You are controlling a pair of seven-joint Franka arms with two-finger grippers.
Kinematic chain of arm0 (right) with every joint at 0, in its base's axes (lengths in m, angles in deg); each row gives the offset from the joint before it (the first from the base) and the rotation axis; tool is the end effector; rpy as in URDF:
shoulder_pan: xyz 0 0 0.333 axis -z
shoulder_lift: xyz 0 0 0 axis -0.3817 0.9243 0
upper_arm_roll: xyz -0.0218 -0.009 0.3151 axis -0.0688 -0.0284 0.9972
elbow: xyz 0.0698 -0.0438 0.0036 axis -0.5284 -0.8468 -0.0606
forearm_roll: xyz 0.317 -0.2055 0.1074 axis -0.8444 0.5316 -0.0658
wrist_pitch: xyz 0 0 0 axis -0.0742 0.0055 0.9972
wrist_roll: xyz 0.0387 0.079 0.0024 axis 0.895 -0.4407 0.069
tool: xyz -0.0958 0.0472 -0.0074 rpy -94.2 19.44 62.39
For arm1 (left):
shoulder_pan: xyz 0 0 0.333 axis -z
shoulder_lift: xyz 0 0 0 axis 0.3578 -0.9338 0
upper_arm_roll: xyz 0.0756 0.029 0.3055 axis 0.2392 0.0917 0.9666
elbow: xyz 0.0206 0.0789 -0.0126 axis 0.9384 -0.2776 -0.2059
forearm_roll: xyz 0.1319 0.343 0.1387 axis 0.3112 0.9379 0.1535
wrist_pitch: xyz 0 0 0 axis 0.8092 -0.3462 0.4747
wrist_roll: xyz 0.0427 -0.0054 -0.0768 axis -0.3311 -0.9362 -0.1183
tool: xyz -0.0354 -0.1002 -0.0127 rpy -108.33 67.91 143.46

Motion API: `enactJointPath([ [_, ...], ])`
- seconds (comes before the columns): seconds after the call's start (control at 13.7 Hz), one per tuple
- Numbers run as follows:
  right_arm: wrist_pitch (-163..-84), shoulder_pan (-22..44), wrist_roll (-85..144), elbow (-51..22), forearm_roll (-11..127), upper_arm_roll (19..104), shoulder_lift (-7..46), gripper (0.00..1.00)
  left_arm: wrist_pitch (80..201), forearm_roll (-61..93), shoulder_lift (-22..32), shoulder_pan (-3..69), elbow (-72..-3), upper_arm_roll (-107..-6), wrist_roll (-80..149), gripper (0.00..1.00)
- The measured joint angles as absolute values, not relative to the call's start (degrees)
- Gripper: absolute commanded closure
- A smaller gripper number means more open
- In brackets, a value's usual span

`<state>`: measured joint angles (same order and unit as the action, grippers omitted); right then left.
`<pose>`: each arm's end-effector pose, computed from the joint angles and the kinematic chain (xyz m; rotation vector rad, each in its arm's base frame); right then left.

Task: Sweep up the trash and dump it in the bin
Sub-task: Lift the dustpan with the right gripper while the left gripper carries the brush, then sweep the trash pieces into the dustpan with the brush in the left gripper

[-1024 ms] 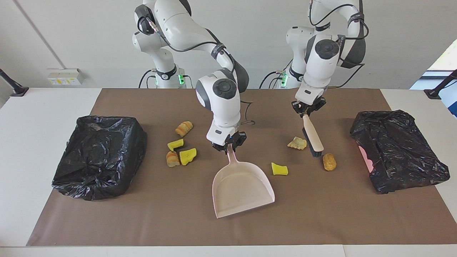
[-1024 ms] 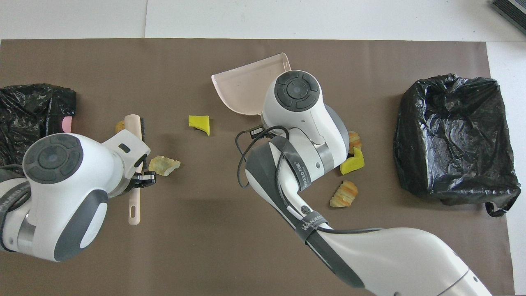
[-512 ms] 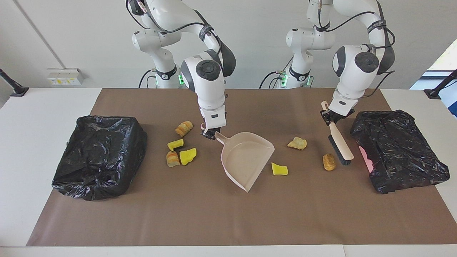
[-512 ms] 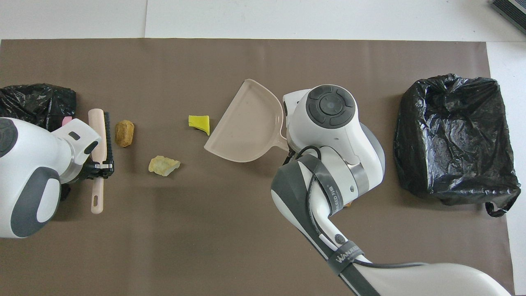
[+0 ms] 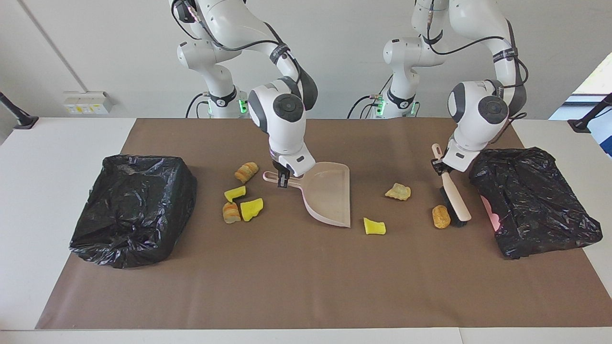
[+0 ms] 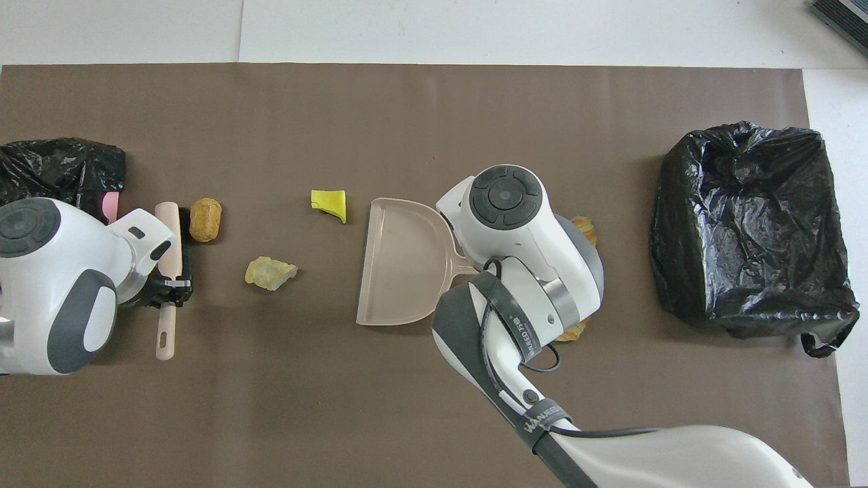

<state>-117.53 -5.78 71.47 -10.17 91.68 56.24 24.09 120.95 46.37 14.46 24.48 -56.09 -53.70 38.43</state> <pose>0.5529 0.3128 0.3733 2.3596 2.0384 -0.2017 0.5045 -0.0278 0.3537 -3.0264 -0.1148 0.2427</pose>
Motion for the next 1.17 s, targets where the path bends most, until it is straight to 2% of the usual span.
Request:
enactJointPath([
  [0.22,-117.5,-6.8,64.7,-10.2,92.1,56.3,24.2,1.00,121.0,46.4,15.8,27.3,-58.3,-54.6,37.2,1.00],
  [0.58,-117.5,-8.3,57.9,-10.3,92.2,56.3,24.3,1.00,121.2,40.6,18.4,37.3,-61.2,-55.0,31.3,1.00],
  [0.88,-117.5,-8.2,57.8,-10.3,92.2,56.2,24.3,1.00,130.0,36.3,16.4,46.6,-61.9,-55.3,26.5,1.00],
  [1.17,-117.5,-8.2,57.8,-10.3,92.2,56.2,24.3,1.00,133.0,32.1,14.5,51.6,-59.9,-55.4,26.5,1.00],
])
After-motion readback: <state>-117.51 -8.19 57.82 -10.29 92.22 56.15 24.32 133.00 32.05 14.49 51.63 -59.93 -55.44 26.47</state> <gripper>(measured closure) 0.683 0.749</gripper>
